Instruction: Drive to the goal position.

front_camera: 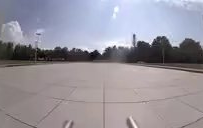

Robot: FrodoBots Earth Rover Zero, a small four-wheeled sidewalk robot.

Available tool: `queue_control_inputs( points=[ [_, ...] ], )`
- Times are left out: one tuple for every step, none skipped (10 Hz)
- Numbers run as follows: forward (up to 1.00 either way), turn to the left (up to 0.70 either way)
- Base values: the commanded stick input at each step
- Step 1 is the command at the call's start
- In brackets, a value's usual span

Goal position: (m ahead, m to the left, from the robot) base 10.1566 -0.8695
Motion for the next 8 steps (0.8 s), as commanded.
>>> queue_control_inputs(
  points=[
    [0.7, 0.0],
    [0.7, 0.0],
    [0.7, 0.0],
    [0.7, 0.0],
    [0.7, 0.0],
    [0.7, 0.0],
    [0.7, 0.0],
    [0.7, 0.0]
  ],
)
